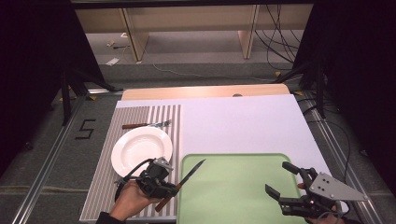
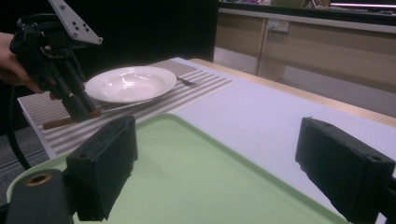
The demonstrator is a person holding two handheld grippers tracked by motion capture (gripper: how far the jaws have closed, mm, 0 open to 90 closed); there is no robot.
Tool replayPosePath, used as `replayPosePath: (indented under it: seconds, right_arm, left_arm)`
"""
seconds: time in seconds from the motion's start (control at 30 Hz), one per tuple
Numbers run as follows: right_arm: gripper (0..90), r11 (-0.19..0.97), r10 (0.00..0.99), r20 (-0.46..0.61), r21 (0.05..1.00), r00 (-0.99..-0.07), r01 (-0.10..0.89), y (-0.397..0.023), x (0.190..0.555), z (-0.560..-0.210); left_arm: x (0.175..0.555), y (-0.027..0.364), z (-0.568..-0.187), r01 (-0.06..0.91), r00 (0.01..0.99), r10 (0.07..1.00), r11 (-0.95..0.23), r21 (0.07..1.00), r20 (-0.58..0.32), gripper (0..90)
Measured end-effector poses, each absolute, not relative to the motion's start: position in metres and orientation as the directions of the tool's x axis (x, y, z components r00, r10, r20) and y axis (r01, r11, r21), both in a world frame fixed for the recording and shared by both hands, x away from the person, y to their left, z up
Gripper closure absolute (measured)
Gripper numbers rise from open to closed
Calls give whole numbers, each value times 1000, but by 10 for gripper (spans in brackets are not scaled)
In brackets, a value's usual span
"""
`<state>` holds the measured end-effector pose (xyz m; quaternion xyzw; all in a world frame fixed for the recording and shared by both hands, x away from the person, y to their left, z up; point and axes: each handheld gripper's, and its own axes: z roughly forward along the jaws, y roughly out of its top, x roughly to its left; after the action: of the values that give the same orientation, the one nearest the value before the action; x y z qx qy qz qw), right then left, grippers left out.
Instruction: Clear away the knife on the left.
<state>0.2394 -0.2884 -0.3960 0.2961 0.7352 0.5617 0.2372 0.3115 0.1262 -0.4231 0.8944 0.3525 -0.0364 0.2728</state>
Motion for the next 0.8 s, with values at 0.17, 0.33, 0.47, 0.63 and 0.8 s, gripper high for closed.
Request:
replayPosePath:
  seconds: [0.17, 0.33, 0.47, 0.63, 0.8]
  right_arm:
    - [138, 192, 703, -15, 967, -711, 169, -289, 240, -396]
    - [138, 191, 703, -14, 967, -711, 169, -289, 240, -396]
    - [138, 190, 704, -14, 967, -710, 170, -289, 240, -396]
    - [138, 191, 703, -14, 967, -711, 169, -289, 240, -396]
    - [138, 189, 704, -12, 967, -710, 170, -289, 240, -396]
  left_arm:
    - [312, 117, -424, 651, 751, 600, -606, 457, -274, 769]
    - [312, 109, -425, 649, 754, 596, -609, 457, -277, 769]
    - [312, 103, -426, 649, 756, 589, -618, 444, -285, 769]
    - [313, 95, -427, 647, 759, 585, -624, 438, -285, 770]
    - [314, 88, -430, 640, 766, 575, -641, 424, -287, 769]
